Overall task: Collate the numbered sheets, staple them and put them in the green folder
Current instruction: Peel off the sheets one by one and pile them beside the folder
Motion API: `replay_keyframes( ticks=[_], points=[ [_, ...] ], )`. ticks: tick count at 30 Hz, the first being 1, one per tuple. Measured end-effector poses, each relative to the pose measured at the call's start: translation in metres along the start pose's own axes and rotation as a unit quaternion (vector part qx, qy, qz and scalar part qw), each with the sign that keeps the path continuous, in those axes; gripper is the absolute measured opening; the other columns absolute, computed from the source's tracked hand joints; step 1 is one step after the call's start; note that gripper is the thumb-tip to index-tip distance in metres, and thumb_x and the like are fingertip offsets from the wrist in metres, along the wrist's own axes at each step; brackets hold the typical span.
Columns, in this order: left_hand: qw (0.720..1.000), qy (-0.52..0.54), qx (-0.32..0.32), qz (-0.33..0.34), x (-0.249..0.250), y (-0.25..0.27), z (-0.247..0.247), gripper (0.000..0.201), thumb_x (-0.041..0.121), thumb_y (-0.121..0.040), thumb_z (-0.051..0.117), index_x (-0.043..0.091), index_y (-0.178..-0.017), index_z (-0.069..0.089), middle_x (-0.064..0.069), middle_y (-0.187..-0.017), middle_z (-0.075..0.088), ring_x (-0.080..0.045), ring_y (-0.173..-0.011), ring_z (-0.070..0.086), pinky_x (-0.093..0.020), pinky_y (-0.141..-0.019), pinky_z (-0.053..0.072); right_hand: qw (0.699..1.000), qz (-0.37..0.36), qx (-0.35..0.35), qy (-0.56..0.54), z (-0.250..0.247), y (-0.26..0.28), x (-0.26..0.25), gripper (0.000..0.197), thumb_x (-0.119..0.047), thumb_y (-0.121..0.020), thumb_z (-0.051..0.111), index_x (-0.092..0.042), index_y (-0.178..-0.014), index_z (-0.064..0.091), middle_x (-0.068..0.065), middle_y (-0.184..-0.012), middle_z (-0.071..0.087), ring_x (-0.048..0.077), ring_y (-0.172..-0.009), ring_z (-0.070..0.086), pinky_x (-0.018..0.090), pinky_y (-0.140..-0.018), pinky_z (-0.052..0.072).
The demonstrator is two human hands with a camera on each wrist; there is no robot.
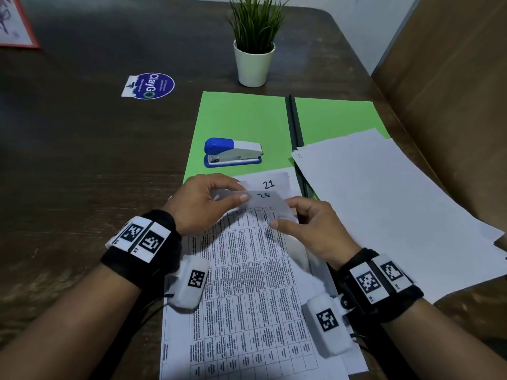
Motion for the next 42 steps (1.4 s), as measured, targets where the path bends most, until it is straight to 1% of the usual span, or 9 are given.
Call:
replay_keyframes(
  ticks=[5, 9, 12, 19, 23, 31, 36, 39, 42],
  points=[
    [1.0, 0.002, 0.009, 0.001, -0.002, -0.001, 0.0, 0.047, 0.073, -0.074, 0.063, 0.034, -0.096, 0.078, 0.019, -0.108, 0.073, -0.004, -0.107, 0.066, -0.046, -0.101, 0.052, 0.999, -0.014, 0.029, -0.004, 0.002, 0.003, -0.007, 0.046, -0.05, -0.088, 0.06, -0.015, -0.058, 0.06, 0.012, -0.056, 0.043, 0.008, -0.054, 0.043, 0.016, -0.062, 0.041],
    [1.0, 0.005, -0.001, 0.002, 0.001, 0.0, 0.0, 0.046, 0.071, -0.082, 0.058, 0.033, -0.098, 0.078, 0.018, -0.111, 0.072, -0.002, -0.111, 0.064, -0.045, -0.104, 0.05, 0.999, -0.012, 0.036, -0.005, 0.001, 0.004, -0.009, 0.066, -0.056, -0.091, 0.055, 0.002, -0.063, 0.039, 0.02, -0.056, 0.032, 0.046, -0.058, 0.04, 0.027, -0.068, 0.027],
    [1.0, 0.013, -0.014, 0.005, 0.0, 0.0, 0.001, 0.045, 0.07, -0.083, 0.053, 0.034, -0.093, 0.078, 0.014, -0.111, 0.073, -0.009, -0.112, 0.065, -0.046, -0.103, 0.05, 0.999, -0.008, 0.043, 0.004, 0.001, 0.006, -0.015, 0.052, -0.045, -0.092, 0.056, -0.016, -0.053, 0.036, 0.008, -0.062, 0.017, 0.012, -0.055, 0.024, 0.021, -0.058, 0.028],
    [1.0, 0.005, -0.012, 0.01, 0.001, 0.0, 0.0, 0.041, 0.062, -0.09, 0.052, 0.031, -0.096, 0.077, 0.014, -0.111, 0.072, -0.008, -0.11, 0.065, -0.048, -0.101, 0.051, 0.999, -0.021, 0.035, 0.015, 0.001, 0.003, -0.01, 0.018, -0.046, -0.083, 0.065, -0.033, -0.077, 0.076, 0.004, -0.063, 0.043, 0.015, -0.062, 0.037, 0.027, -0.061, 0.033],
    [1.0, 0.014, 0.004, -0.006, -0.002, 0.0, 0.001, 0.046, 0.068, -0.079, 0.058, 0.033, -0.102, 0.076, 0.018, -0.11, 0.072, -0.011, -0.105, 0.067, -0.046, -0.097, 0.054, 1.0, 0.001, 0.009, -0.005, 0.001, 0.0, 0.002, 0.01, -0.017, -0.085, 0.076, -0.025, -0.09, 0.077, 0.004, -0.085, 0.076, 0.03, -0.078, 0.069, 0.051, -0.078, 0.057],
    [1.0, -0.028, -0.005, -0.013, -0.003, 0.0, 0.001, 0.029, 0.04, -0.082, 0.078, 0.031, -0.109, 0.073, 0.021, -0.117, 0.067, 0.003, -0.096, 0.064, -0.031, -0.088, 0.054, 0.997, 0.027, 0.036, -0.064, 0.002, 0.005, -0.013, 0.044, -0.042, -0.097, 0.05, -0.014, -0.076, 0.076, -0.004, -0.06, 0.069, 0.006, -0.052, 0.06, 0.017, -0.056, 0.047],
    [1.0, -0.009, 0.007, -0.013, 0.0, 0.002, 0.0, 0.011, 0.036, -0.088, 0.073, 0.032, -0.098, 0.076, 0.02, -0.112, 0.07, -0.014, -0.1, 0.067, -0.042, -0.092, 0.055, 0.998, -0.002, 0.048, -0.035, 0.001, 0.004, -0.011, 0.049, -0.038, -0.091, 0.062, -0.017, -0.047, 0.054, 0.0, -0.048, 0.039, 0.011, -0.049, 0.034, 0.024, -0.058, 0.03],
    [1.0, 0.006, 0.001, -0.002, 0.0, 0.0, 0.001, 0.008, 0.022, -0.09, 0.072, 0.022, -0.094, 0.079, 0.013, -0.112, 0.071, -0.009, -0.105, 0.066, -0.043, -0.097, 0.053, 0.999, -0.018, 0.042, -0.025, 0.001, 0.002, -0.006, 0.016, -0.036, -0.08, 0.074, -0.024, -0.07, 0.076, 0.012, -0.064, 0.062, 0.019, -0.064, 0.049, 0.034, -0.068, 0.043],
    [1.0, 0.017, -0.003, -0.006, 0.0, -0.001, 0.002, 0.01, 0.01, -0.087, 0.073, 0.016, -0.09, 0.081, 0.011, -0.116, 0.07, -0.005, -0.105, 0.067, -0.04, -0.098, 0.053, 0.999, -0.009, 0.03, -0.033, 0.001, 0.003, -0.002, 0.013, -0.01, -0.082, 0.077, -0.02, -0.091, 0.077, -0.013, -0.056, 0.061, 0.005, -0.057, 0.053, 0.03, -0.073, 0.051]
  ],
)
Point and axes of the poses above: each hand's wrist, its own y-axis away from the middle knuckle, its own z-axis out of the palm, x = y × z, the point moved 5 cm from there along -y, towards the middle knuckle
